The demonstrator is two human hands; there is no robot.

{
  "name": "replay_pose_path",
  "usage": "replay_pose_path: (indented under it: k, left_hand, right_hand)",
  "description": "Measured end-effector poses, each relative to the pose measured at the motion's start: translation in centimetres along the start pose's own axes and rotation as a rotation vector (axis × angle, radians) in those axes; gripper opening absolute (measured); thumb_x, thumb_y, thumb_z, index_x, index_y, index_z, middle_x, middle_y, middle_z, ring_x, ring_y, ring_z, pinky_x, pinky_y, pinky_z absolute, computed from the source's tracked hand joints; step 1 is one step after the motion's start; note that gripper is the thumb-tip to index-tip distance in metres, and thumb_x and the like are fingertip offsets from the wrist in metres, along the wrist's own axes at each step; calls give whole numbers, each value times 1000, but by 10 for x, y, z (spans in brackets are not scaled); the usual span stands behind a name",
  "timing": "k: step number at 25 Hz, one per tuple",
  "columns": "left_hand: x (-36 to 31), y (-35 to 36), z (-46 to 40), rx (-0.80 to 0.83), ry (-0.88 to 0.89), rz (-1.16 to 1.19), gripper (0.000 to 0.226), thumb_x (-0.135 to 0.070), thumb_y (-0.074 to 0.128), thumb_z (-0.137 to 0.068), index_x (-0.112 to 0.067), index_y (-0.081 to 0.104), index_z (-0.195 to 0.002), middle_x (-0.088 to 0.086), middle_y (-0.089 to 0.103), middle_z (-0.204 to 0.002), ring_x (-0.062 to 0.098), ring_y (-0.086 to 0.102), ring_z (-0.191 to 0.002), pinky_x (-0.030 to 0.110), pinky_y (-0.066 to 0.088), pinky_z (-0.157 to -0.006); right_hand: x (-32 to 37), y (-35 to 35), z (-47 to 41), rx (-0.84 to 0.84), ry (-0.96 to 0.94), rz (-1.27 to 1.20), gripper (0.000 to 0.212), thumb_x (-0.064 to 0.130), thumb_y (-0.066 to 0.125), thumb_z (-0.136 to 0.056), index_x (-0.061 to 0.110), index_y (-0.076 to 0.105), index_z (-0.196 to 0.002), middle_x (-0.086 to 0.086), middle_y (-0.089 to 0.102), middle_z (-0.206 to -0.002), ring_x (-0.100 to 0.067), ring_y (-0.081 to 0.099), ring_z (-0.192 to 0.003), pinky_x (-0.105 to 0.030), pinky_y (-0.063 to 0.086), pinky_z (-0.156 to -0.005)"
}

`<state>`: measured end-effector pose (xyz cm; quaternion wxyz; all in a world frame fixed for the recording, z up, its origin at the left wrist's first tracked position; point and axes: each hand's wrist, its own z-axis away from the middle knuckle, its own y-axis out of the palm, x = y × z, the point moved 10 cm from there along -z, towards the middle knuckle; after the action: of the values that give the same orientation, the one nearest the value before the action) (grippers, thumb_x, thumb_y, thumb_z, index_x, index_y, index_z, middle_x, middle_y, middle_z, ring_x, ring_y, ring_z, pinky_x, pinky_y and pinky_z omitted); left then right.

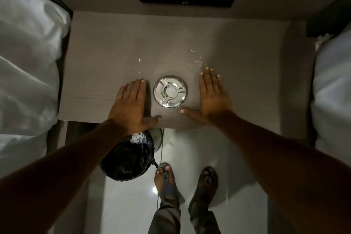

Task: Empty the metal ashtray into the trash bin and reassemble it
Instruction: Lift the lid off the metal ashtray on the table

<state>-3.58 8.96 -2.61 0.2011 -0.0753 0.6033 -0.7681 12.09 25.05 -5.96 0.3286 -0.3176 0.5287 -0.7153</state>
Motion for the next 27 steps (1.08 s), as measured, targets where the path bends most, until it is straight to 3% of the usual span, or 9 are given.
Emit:
replay_pose_path:
  k: [4, 9, 14, 20, 24, 27]
  left_hand:
    - [-17, 2, -35, -2, 164, 61, 132, -74, 69, -59, -5, 12, -156, 17, 25, -160, 34, 23, -147, 51, 14, -121]
    - [-38, 30, -51, 163, 263, 79, 133, -61, 84, -52, -10, 20, -157, 11, 31, -158, 29, 26, -143, 44, 17, -119]
    - [-34, 33, -60, 157, 192, 190, 129, -58, 86, -45, -15, 30, -153, 8, 36, -151, 28, 30, -138, 45, 24, -114]
    - [-29, 25, -68, 94, 153, 362, 116, -61, 82, -48, -21, 37, -147, 6, 42, -144, 26, 32, -136, 40, 20, -112]
    - [18, 3, -106, -18, -30, 398, 110, -56, 86, -52, -22, 39, -145, 8, 42, -146, 31, 31, -136, 38, 22, -104]
    - [43, 3, -116, 4, -86, 348, 112, -52, 88, -52, -21, 37, -148, 8, 41, -148, 32, 32, -136, 37, 23, -101]
  right_hand:
    - [4, 32, -4, 18, 4, 18, 141, 102, 19, -72, -10, 14, -158, -33, 11, -167, -44, 8, -157, -55, 6, -128]
    - [16, 57, 2, 43, -24, 16, 141, 101, 20, -72, -10, 12, -158, -33, 9, -168, -44, 5, -157, -55, 5, -128]
    - [14, 55, -4, 59, -27, 14, 140, 100, 26, -71, -9, 9, -159, -31, 6, -169, -43, 3, -158, -54, 2, -129]
    - [1, 62, -1, 24, -13, 37, 139, 101, 21, -72, -7, 9, -159, -31, 8, -169, -43, 6, -157, -53, 1, -128]
    - [-1, 61, -2, -6, -9, 19, 140, 102, 24, -71, -6, 9, -159, -30, 10, -169, -42, 7, -157, -55, 5, -128]
    - [10, 58, -7, -21, -9, -25, 139, 101, 25, -71, -5, 9, -159, -30, 9, -169, -42, 6, -157, -56, 6, -128]
